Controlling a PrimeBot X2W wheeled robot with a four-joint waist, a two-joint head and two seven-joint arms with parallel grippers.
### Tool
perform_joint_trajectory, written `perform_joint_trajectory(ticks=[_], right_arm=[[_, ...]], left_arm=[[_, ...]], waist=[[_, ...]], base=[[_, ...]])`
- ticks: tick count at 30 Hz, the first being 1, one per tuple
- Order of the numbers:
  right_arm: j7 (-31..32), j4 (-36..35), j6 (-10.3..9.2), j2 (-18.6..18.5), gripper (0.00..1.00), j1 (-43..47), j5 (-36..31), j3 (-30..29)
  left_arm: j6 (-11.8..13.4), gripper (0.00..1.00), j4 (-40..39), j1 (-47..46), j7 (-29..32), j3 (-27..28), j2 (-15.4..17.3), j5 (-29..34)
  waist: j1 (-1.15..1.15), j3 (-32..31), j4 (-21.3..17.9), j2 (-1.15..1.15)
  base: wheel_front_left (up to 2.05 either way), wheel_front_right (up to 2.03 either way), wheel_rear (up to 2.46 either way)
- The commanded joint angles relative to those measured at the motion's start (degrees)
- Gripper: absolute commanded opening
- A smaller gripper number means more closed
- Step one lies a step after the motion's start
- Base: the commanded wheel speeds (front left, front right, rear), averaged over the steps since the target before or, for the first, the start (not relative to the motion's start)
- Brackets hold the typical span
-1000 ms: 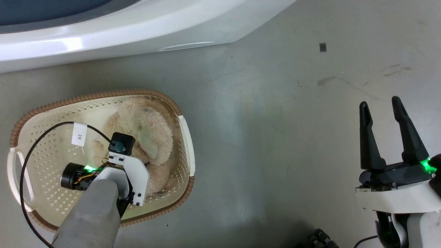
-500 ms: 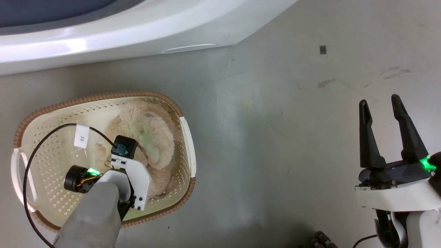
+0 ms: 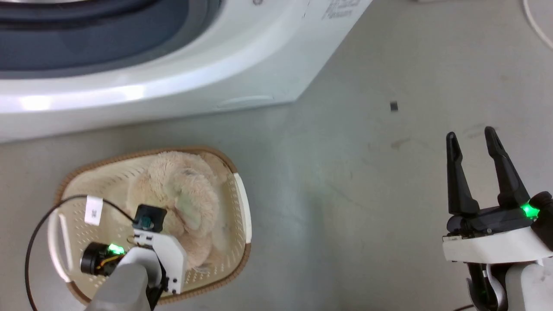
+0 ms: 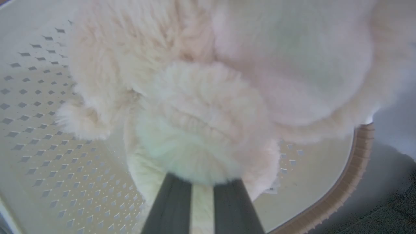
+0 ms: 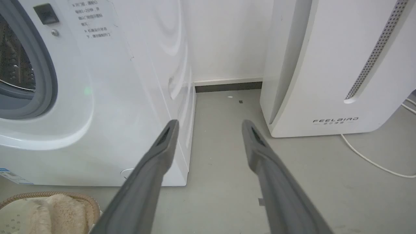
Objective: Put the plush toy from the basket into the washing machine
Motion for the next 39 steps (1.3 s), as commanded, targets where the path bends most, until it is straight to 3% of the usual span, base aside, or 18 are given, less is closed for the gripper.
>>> perform_joint_trajectory(ticks=[1, 12, 27, 39], right_arm=[[-0.27, 0.68, -0.05, -0.03, 1.00, 0.44, -0.12, -0.43], [-0.27, 2.74, -0.05, -0.03, 1.00, 3.58, -1.26, -0.92], [-0.27, 4.92, -0.05, -0.03, 1.00, 8.95, -1.66, -1.36], [-0.27, 4.48, -0.05, -0.03, 1.00, 9.84, -0.19, -0.47]], left_arm=[[-0.41, 0.00, -0.25, 1.39, -1.67, 0.15, -0.25, -0.61], [0.27, 0.00, -8.71, 7.54, -4.00, 2.09, -0.41, -2.31], [2.18, 0.00, -42.41, 26.39, -4.03, 11.62, 0.13, 0.51], [1.70, 0.00, -61.78, 29.81, -4.04, 19.10, 1.01, 3.35]], waist=[[0.00, -4.79, 1.17, 0.00], [0.00, -14.93, 4.71, 0.00], [0.00, -25.90, 8.06, 0.00], [0.00, -26.47, 7.34, 0.00]], base=[[0.00, 0.00, 0.00], [0.00, 0.00, 0.00], [0.00, 0.00, 0.00], [0.00, 0.00, 0.00]])
